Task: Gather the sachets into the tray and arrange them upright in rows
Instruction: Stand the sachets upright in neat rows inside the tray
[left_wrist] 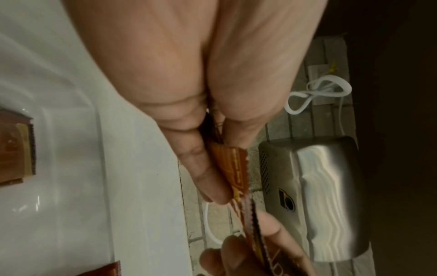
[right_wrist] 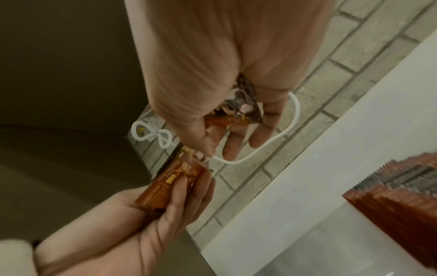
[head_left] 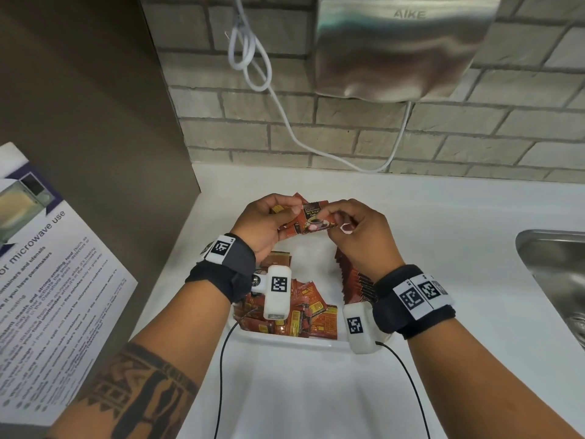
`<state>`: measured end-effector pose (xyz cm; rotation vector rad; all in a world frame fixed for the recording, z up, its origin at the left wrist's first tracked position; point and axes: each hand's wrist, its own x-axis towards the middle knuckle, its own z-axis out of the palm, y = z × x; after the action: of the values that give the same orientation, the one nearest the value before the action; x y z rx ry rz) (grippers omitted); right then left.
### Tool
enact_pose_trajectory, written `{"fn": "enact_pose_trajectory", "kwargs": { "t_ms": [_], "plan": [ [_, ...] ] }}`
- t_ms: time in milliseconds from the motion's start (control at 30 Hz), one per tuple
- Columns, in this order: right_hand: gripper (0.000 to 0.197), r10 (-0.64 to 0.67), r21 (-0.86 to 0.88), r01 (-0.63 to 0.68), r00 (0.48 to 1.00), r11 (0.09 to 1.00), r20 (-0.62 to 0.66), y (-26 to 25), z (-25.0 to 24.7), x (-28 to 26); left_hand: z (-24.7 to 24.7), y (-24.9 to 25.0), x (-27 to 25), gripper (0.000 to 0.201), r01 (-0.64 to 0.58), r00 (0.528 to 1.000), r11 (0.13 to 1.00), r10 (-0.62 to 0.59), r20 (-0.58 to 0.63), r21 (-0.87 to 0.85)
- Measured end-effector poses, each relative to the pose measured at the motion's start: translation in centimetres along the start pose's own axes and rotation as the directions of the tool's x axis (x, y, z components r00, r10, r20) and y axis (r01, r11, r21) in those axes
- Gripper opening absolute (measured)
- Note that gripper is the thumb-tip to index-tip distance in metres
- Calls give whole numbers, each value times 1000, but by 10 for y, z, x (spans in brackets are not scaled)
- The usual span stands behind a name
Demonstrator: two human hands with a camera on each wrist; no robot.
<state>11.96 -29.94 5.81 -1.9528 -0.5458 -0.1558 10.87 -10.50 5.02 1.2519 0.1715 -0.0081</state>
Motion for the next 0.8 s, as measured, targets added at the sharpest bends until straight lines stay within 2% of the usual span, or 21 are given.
{"fn": "enact_pose_trajectory", "kwargs": {
  "t_ms": [100, 167, 233, 300, 400, 467, 500, 633, 733, 800],
  "plan": [
    [41, 207, 219, -224, 974, 950, 96, -9, -5, 2, 1, 1, 0, 13, -50, 998, 994, 52, -25, 100],
    [39, 333, 447, -386, 923, 807, 194, -15, -9, 4, 1, 1, 1, 13, -83, 995, 984, 91, -46, 156],
    [31, 397, 603, -465, 882, 648, 254, -18, -12, 5, 2, 0, 2, 16, -111, 991, 972, 125, -54, 207],
    [26, 439, 632, -505, 855, 587, 275, -20, -12, 9, 3, 1, 2, 17, -142, 987, 955, 158, -41, 259],
    [41, 486, 487, -539, 840, 688, 243, -19, -8, 16, 3, 1, 1, 18, -217, 975, 905, 221, 31, 365],
    [55, 483, 431, -561, 828, 707, 285, -16, -6, 18, 4, 0, 0, 19, -268, 963, 862, 255, 88, 431],
    [56, 479, 426, -574, 819, 699, 316, -15, -5, 17, 4, 0, 0, 19, -281, 959, 850, 263, 102, 446],
    [39, 437, 451, -562, 826, 693, 356, -9, -12, 16, 0, 1, -1, 19, -273, 961, 856, 267, 76, 439],
    [31, 466, 487, -573, 820, 660, 333, -6, -17, 14, -4, 1, 0, 17, -262, 962, 863, 270, 45, 432],
    [20, 471, 462, -562, 827, 686, 307, -7, -15, 11, -2, 0, 1, 19, -253, 964, 877, 264, 28, 410]
  ]
}}
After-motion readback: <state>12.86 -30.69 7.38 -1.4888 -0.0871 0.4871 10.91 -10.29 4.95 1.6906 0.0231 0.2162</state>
